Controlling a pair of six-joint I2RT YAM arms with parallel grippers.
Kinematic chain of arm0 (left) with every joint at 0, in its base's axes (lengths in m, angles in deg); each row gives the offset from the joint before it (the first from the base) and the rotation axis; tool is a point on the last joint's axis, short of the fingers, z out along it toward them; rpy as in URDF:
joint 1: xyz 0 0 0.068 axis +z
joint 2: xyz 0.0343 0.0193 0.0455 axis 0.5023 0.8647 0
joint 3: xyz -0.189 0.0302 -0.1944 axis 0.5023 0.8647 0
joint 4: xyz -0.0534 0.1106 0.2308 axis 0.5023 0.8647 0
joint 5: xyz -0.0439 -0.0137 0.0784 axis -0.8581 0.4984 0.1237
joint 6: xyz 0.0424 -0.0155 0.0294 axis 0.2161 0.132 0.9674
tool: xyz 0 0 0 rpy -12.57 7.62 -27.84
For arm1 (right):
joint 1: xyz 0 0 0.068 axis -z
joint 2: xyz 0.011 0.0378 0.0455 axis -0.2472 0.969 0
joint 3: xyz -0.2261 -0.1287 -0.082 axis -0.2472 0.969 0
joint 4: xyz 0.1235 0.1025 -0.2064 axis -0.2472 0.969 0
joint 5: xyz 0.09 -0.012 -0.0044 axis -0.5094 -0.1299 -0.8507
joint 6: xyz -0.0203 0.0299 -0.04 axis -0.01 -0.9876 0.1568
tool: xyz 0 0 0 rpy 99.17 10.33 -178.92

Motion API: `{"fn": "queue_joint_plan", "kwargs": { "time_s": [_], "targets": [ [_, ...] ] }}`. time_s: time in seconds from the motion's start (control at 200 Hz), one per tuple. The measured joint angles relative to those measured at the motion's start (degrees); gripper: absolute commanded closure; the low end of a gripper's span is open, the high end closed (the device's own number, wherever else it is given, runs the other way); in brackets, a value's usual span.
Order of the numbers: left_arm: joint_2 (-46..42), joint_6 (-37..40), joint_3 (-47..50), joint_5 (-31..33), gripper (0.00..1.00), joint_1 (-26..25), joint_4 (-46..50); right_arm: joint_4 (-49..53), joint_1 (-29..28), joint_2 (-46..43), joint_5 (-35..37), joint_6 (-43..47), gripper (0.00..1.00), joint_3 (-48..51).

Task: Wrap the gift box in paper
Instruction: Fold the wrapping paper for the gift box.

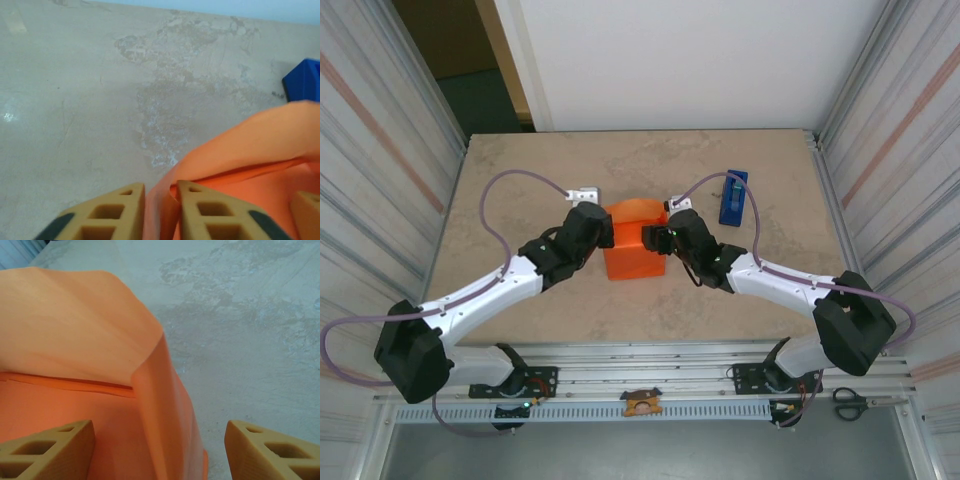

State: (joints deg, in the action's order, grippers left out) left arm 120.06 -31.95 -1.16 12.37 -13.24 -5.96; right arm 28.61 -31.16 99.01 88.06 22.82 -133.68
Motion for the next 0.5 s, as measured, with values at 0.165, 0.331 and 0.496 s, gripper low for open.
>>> {"fn": "queue_joint_plan", "kwargs": {
  "time_s": [0.165, 0.331, 0.496],
  "targets": [
    [0.00, 0.52, -1.44, -0.09, 0.94, 1.07, 0.50, 0.00, 0.00, 0.00, -0.04, 0.02, 0.32, 0.00],
    [0.00, 1.29, -1.77, -0.37, 0.86, 1.44, 1.09, 0.02, 0.00, 0.00, -0.20, 0.02, 0.32, 0.00],
    [0.00, 1.70, -2.43, -0.74, 0.59, 1.44, 1.60, 0.07, 0.00, 0.00, -0.22, 0.02, 0.32, -0.02]
  ]
}}
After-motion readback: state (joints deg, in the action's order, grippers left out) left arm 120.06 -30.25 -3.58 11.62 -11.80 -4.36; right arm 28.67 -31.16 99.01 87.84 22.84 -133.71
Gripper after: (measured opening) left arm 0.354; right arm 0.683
